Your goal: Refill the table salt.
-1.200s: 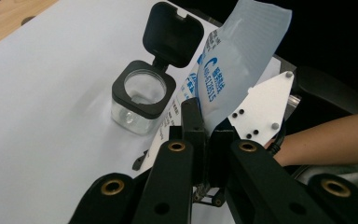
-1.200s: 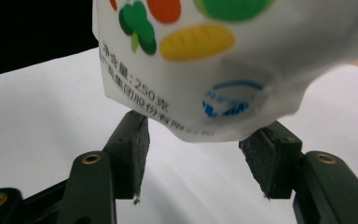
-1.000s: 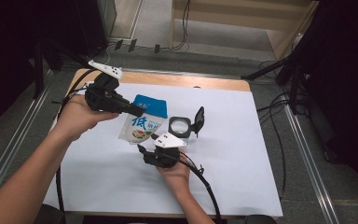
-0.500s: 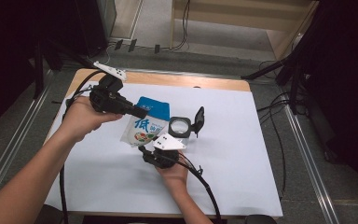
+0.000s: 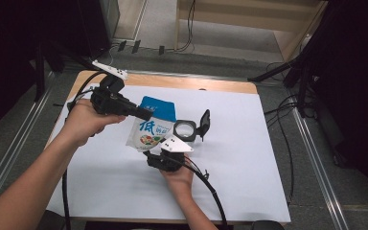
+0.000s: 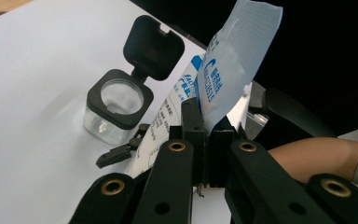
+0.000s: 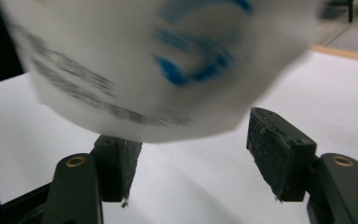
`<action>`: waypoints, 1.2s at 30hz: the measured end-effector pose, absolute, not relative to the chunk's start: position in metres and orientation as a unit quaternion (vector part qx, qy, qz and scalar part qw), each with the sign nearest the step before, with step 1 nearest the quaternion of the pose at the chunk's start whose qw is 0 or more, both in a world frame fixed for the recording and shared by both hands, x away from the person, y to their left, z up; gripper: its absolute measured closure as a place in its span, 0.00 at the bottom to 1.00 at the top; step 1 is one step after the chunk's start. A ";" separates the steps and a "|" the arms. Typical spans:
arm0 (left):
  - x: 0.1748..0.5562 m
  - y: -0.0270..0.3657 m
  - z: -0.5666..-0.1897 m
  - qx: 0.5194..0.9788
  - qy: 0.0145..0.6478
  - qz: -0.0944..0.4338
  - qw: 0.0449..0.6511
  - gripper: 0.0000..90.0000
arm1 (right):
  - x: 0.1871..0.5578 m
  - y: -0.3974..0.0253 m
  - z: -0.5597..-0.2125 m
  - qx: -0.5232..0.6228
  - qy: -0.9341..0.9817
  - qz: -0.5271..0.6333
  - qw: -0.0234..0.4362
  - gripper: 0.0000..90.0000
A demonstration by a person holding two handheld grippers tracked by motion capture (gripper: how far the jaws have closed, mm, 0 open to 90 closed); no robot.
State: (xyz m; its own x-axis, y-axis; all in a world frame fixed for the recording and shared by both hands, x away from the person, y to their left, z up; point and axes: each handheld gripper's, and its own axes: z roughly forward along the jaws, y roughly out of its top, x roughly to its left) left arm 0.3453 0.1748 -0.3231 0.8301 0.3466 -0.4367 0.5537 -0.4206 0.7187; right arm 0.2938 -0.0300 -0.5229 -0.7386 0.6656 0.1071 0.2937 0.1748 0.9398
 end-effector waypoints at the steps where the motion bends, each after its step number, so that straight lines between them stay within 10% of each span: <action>1: 0.345 0.175 -0.323 0.834 0.269 -0.115 0.468 1.00 | 0.295 -0.031 -0.524 0.326 0.746 0.558 0.162 0.42; 36: 0.353 0.157 -0.349 0.853 0.285 -0.069 0.432 0.92 | 0.280 -0.028 -0.521 0.282 0.774 0.538 0.182 0.67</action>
